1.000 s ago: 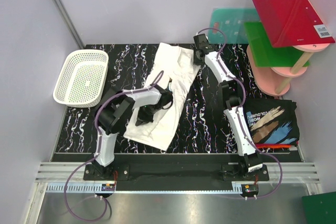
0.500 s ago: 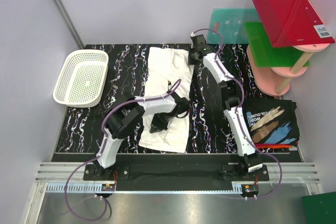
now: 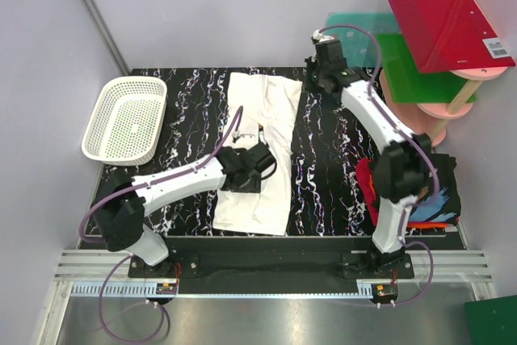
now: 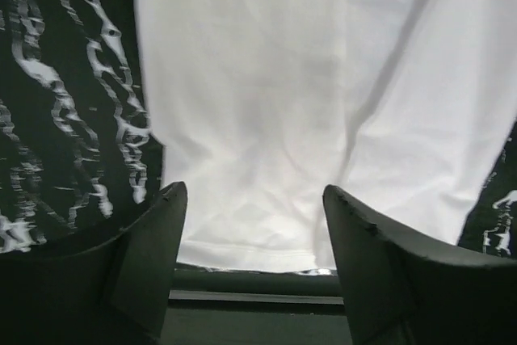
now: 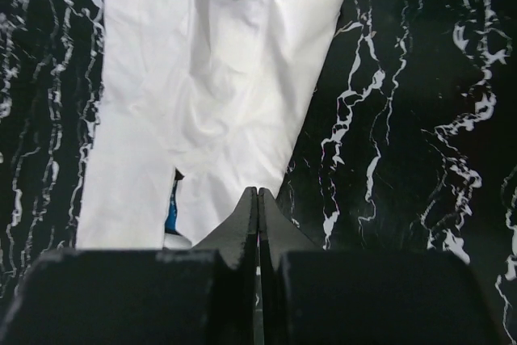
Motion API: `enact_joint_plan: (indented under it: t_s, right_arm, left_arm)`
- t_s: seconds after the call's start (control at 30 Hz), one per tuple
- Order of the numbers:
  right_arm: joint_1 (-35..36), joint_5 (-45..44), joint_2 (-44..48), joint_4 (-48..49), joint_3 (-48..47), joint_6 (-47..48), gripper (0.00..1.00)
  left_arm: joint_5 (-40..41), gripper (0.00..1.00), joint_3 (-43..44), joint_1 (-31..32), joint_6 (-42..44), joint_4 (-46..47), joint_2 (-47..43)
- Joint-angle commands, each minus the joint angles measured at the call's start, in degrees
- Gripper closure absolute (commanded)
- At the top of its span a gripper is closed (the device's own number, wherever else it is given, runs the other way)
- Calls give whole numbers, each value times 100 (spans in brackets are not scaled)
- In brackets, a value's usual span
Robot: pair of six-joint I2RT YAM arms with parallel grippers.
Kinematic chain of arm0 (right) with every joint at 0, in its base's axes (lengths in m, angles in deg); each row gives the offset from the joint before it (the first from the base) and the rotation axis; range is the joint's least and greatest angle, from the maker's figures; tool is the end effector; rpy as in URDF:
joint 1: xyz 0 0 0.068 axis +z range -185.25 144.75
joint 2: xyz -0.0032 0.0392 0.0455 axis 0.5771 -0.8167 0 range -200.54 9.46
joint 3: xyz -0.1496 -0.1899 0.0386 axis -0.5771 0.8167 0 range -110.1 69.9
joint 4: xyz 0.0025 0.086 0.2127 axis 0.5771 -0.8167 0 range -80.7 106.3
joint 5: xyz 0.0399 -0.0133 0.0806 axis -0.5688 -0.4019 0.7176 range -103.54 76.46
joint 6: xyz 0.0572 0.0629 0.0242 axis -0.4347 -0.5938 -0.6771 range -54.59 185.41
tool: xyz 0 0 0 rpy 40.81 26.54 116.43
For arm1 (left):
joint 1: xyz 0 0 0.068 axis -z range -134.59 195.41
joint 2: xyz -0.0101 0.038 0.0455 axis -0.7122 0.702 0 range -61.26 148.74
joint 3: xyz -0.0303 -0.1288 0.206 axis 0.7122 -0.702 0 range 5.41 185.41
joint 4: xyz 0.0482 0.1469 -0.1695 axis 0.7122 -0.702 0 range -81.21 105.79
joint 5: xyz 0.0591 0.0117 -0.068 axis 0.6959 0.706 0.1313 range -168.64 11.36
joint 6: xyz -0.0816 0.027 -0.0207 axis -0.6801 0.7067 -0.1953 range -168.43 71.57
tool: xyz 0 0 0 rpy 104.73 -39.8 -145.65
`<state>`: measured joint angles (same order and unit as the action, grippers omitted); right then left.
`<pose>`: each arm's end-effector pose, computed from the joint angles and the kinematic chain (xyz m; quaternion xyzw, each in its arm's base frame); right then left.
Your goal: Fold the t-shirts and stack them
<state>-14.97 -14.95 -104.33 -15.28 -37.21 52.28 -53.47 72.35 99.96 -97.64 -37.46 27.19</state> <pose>0.4234 0.1543 0.2691 -0.0507 0.8983 0.1148 0.4211 0.1835 -0.2003 0.1870 0.0162 0.9676 0.0315 0.2498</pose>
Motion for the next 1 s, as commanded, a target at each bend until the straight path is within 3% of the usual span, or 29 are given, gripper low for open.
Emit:
enact_joint_plan:
  t_s: [0.0, 0.03, 0.07, 0.23, 0.27, 0.37, 0.57, 0.77, 0.87, 0.97]
  right_arm:
    - [47, -386, 1157, 257, 1293, -375, 100]
    - [47, -395, 1323, 274, 1533, -506, 100]
    - [47, -378, 1586, 301, 1779, -550, 100]
    - [47, -184, 2159, 511, 3081, -805, 100]
    - [47, -193, 2273, 538, 3317, -823, 100]
    - [47, -105, 2450, 608, 3626, -876, 100]
    - [47, -52, 2512, 652, 3776, -867, 100]
    - [47, -44, 2459, 644, 3724, -850, 100]
    - [47, -96, 2468, 617, 3680, -780, 100]
    - [47, -114, 2503, 608, 3653, -753, 100]
  left_arm:
    - [-1082, 54, -742, 109, 43, 1805, 59]
    - [-1380, 76, -857, 135, -44, 1975, 59]
    - [-1487, 80, -1040, 162, -88, 2125, 42]
    - [-1647, 76, -1498, 320, -414, 2574, -239]
    - [-1673, 71, -1543, 311, -431, 2627, -266]
    - [-1743, 62, -1666, 338, -475, 2715, -301]
    - [-1840, 62, -1675, 399, -502, 2838, -284]
    - [-1998, 78, -1640, 461, -528, 2759, -170]
    - [-1981, 100, -1526, 461, -537, 2243, -47]
    - [-1849, 100, -1447, 461, -502, 1917, -99]
